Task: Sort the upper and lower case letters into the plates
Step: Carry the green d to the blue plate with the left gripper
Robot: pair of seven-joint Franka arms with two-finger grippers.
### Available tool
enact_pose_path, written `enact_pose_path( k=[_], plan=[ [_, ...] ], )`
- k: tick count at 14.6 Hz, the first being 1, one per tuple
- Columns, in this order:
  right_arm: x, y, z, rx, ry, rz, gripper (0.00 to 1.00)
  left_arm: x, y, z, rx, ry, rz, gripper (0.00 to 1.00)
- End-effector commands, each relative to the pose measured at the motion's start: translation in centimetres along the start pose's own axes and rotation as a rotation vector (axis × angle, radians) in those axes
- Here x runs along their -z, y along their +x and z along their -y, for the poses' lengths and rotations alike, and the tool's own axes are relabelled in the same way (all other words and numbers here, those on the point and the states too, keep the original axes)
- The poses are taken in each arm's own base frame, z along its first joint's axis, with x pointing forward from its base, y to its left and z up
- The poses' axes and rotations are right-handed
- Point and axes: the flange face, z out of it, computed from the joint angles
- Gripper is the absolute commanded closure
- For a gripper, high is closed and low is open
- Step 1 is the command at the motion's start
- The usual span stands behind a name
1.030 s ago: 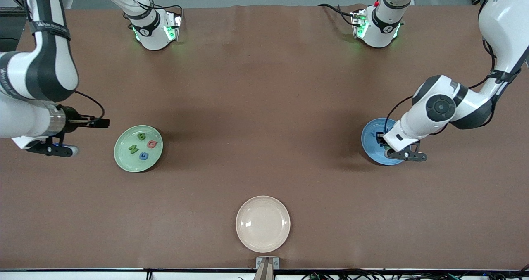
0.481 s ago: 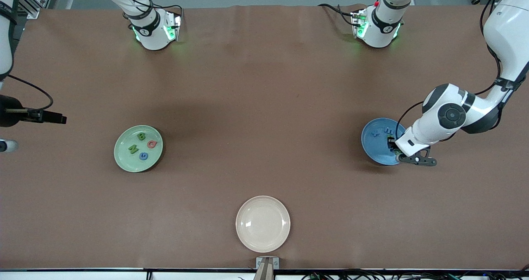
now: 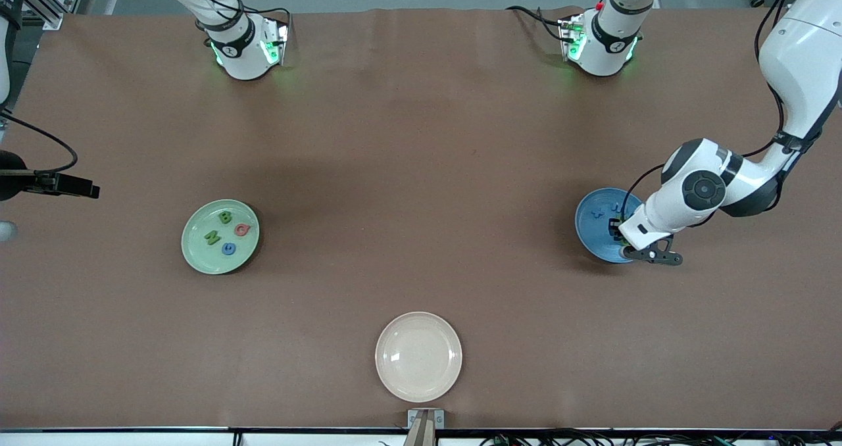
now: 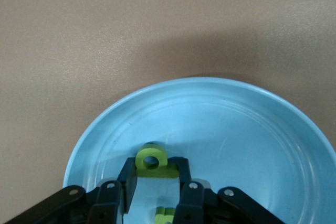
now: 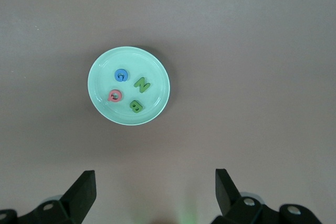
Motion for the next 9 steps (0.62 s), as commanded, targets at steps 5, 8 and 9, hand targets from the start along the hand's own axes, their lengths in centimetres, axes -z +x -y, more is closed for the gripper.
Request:
enact_pose_path(
  k=[5,8,9],
  plan=[
    [1.0,-0.9,2.1,0.028,-0.014,0.009,0.0,1.5,1.0,0.5,-0.006,0.029,-0.041,0.0],
    [1.0,-1.7,1.8,0.023,-0.011,0.011,0.0,1.9,1.2,0.7,-0.001,0.029,-0.047,0.0],
    [1.0,-2.2,1.5,0.019,-0.006,0.002,0.0,2.2,1.3,0.4,-0.002,0.025,-0.049,0.0]
  ],
)
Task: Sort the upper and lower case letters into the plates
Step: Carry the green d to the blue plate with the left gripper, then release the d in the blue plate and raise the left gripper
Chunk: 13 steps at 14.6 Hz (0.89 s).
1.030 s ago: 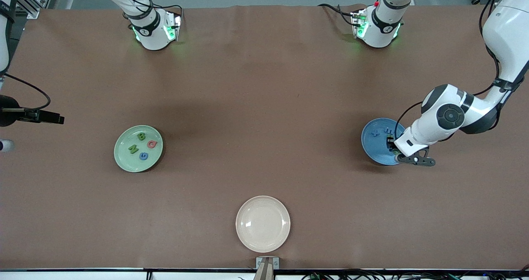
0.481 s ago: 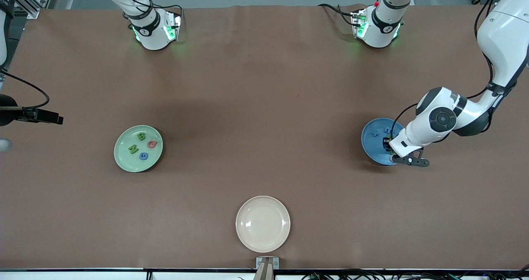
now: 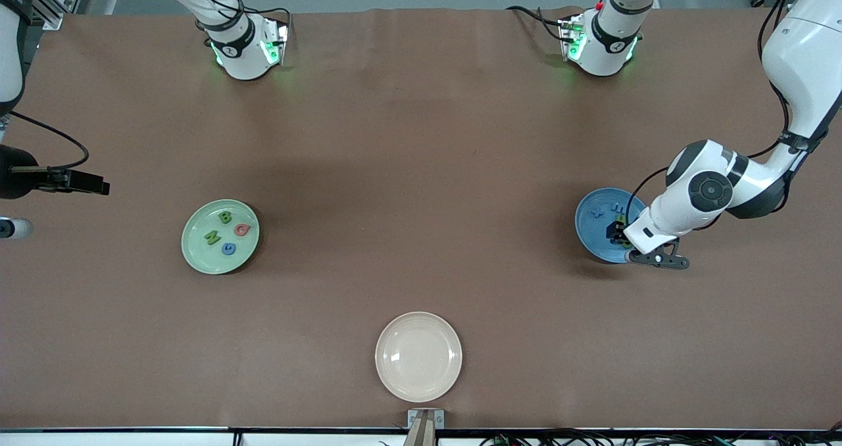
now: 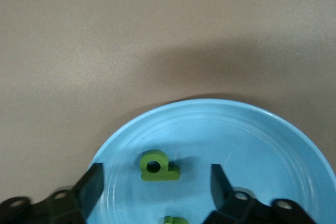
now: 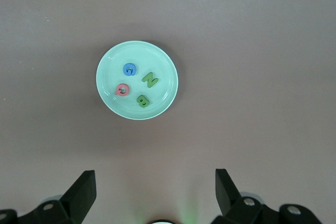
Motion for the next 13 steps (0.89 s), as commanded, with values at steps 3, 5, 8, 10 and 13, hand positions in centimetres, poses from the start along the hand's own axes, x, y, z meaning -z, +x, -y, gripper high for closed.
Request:
enact_pose_path(
  k=[3,5,8,10,13],
  plan=[
    [0.9,-3.0,-0.6,-0.013,0.005,-0.027,0.0,1.3,0.4,-0.3,-0.009,0.023,-0.019,0.0],
    [1.7,-4.2,-0.7,-0.014,0.008,-0.039,0.0,1.5,0.4,0.0,-0.01,0.026,-0.021,0.0],
    [2.1,-6.6,-0.9,-0.013,0.016,-0.044,0.0,3.6,1.8,-1.3,0.012,0.03,0.022,0.0],
    [2.9,-8.4,-1.0,-0.012,0.022,-0.07,0.0,6.3,3.0,-2.9,0.001,-0.049,0.054,0.0],
    [3.9,-9.8,-1.1,-0.013,0.025,-0.086,0.0,7.4,3.7,-3.6,0.021,-0.087,0.091,0.0]
  ],
)
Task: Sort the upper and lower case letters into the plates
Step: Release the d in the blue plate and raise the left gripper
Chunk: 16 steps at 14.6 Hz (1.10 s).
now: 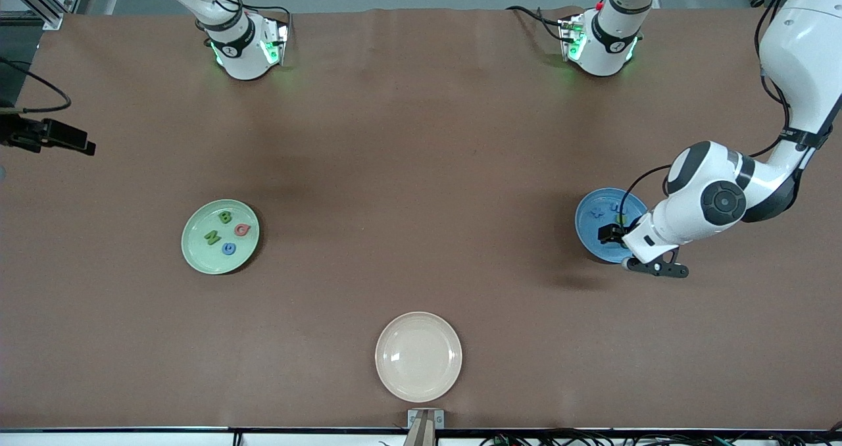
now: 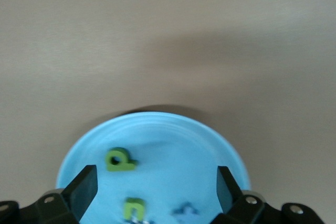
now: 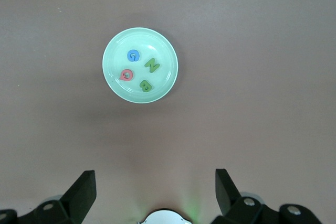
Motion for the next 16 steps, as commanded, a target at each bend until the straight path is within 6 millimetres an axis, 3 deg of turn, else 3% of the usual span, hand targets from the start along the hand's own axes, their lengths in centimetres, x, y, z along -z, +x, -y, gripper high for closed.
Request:
enact_pose_path(
  k=[1,8,12,14,16],
  plan=[
    [0.9,-2.2,0.0,-0.004,0.001,-0.032,0.0,2.1,0.3,-1.5,0.004,-0.003,0.022,0.0],
    [4.0,-4.9,0.0,-0.022,0.007,-0.099,0.0,2.9,0.4,-3.9,0.048,-0.042,0.029,0.0],
    [3.3,-4.6,-0.2,-0.021,-0.004,-0.093,0.0,4.8,0.4,-3.5,0.059,-0.014,-0.003,0.0],
    [3.2,-4.4,-0.1,-0.021,-0.003,-0.094,0.0,7.3,-0.1,-2.4,0.071,-0.016,-0.017,0.0],
    [2.6,-4.4,0.1,-0.019,-0.001,-0.079,0.0,11.6,-1.4,-1.0,0.091,-0.02,-0.037,0.0]
  ],
)
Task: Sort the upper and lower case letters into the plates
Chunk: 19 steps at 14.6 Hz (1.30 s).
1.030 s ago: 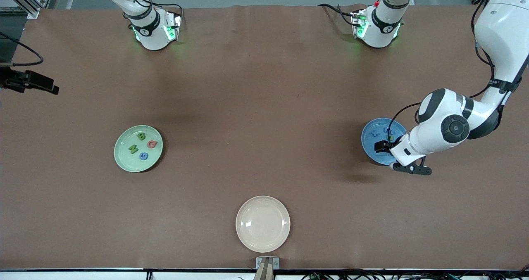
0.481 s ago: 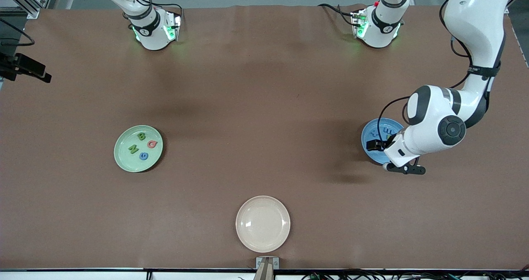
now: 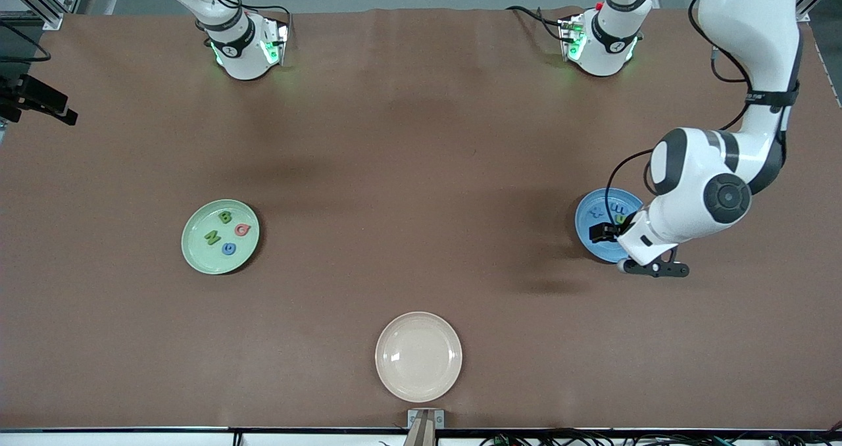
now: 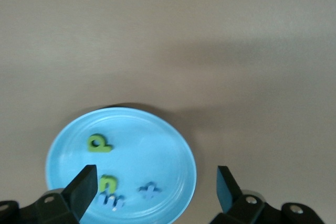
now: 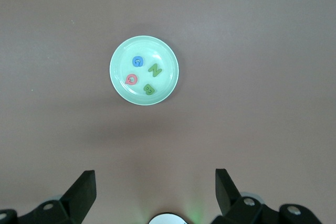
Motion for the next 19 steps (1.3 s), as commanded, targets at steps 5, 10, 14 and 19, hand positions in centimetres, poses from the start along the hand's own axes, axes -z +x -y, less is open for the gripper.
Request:
enact_pose_path(
  k=[5,10,14,19],
  plan=[
    [-0.6,-0.3,0.4,0.01,-0.017,-0.013,0.0,17.0,-6.0,3.0,0.027,-0.028,-0.098,0.0],
    [-0.4,-0.2,0.0,0.07,-0.026,-0.026,0.0,24.0,-9.1,4.6,0.021,-0.027,-0.126,0.0],
    [-0.3,-0.1,0.0,0.068,-0.026,-0.038,0.0,30.7,-10.2,6.3,0.051,-0.026,-0.133,0.0],
    [-0.2,-0.5,-0.3,0.058,-0.023,-0.022,0.0,32.2,-10.6,5.5,0.048,-0.013,-0.154,0.0]
  ],
)
